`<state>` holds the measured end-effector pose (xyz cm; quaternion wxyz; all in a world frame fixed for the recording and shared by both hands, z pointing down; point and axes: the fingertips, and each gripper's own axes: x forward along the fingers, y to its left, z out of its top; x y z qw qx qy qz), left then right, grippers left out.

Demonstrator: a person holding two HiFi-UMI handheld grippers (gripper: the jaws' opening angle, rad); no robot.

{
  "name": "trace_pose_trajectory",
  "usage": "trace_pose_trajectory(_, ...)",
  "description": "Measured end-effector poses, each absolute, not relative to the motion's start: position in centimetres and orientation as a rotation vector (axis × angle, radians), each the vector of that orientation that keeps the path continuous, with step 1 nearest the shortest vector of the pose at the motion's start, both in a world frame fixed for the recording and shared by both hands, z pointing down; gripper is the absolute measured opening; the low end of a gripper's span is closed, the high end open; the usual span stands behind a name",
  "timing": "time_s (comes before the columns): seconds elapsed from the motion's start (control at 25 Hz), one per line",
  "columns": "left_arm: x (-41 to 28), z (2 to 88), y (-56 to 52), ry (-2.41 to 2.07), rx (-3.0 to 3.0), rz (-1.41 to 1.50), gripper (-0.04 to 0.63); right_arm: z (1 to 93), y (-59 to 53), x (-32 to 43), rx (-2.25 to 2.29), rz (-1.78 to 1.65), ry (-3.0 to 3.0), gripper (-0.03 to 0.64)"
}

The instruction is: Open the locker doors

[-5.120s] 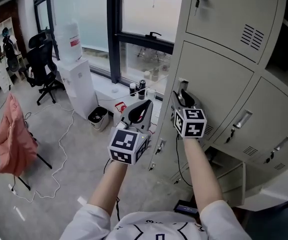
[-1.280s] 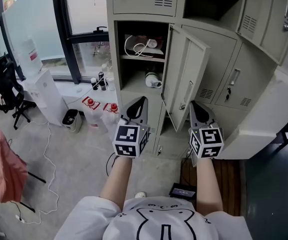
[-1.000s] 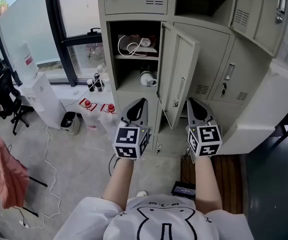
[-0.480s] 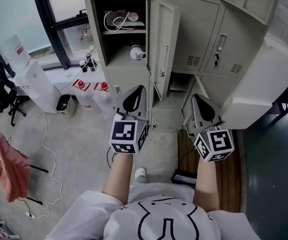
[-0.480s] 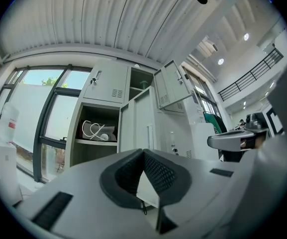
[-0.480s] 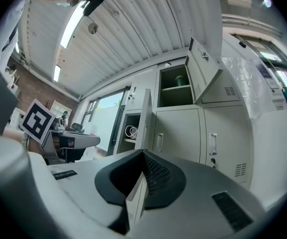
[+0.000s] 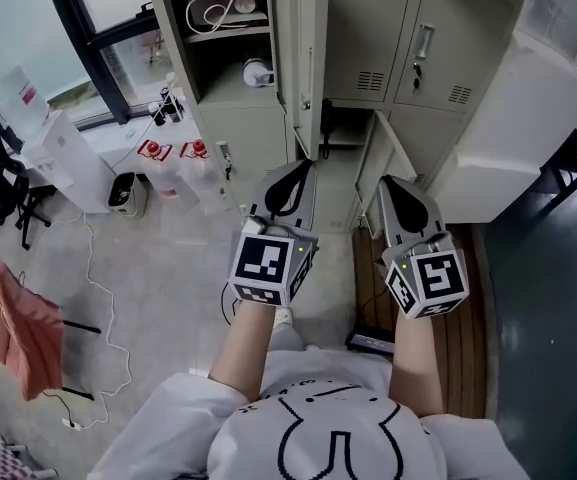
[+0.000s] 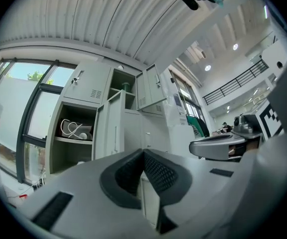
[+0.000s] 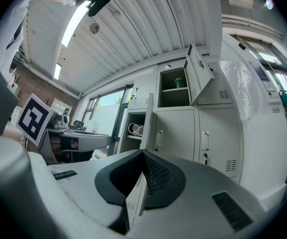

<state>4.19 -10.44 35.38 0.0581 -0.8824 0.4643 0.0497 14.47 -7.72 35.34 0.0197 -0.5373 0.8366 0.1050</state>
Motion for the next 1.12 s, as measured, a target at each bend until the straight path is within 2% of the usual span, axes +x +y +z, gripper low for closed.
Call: trace_pose_trajectory(1.12, 6.6, 34.4, -8.6, 1.292, -2.67, 0.196, 0.015, 34.8, -6.2, 13.9, -1.671, 0.422, 2.622, 0.006)
